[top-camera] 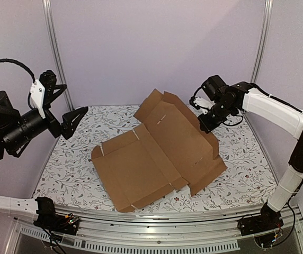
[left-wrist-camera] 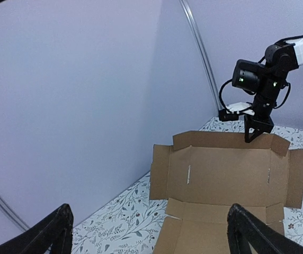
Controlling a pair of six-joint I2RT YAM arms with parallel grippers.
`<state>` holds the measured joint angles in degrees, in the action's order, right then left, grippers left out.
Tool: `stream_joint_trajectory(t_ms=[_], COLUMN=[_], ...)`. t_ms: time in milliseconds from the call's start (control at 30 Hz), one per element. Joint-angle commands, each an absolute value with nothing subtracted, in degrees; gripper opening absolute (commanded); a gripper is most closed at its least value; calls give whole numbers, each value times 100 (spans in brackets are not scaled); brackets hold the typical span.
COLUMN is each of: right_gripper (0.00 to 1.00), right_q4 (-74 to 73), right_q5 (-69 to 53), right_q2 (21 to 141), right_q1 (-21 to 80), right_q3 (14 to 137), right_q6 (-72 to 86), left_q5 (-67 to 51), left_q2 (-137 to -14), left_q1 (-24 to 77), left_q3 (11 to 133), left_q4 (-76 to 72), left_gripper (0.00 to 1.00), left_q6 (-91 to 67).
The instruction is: Fold the paper box
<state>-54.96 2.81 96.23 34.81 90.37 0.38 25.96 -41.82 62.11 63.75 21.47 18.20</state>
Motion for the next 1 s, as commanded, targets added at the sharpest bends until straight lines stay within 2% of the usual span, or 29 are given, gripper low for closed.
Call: stream_joint_trajectory(t_ms=[0, 467, 867, 900, 967], right_gripper=[0, 0, 0, 0, 0], right_q4=[-5789, -5343, -4882, -4841, -4749], right_q5=[862, 1290, 1673, 1742, 1835], right_q2=[10013, 10655, 10676, 10642, 10577], right_q1=[3504, 4017, 4480, 4545, 4651], right_q3=[9530, 10108, 9936, 9890, 9790], right_q6=[-914, -3453, -4121, -4161, -4196], left_q5=[2521, 2828, 3283, 3324, 3228], left_q2=[-4149, -4306, -4505, -4559, -4651], left_q1=[6267, 6271, 6258, 6258, 6258], left_q3=[6192, 5559, 4793, 4823, 4892], left_q4=[2513, 2370, 1164, 1101, 1001], left_gripper=[99, 99, 99, 96, 82], left_q6=[1521, 503, -304, -361, -376])
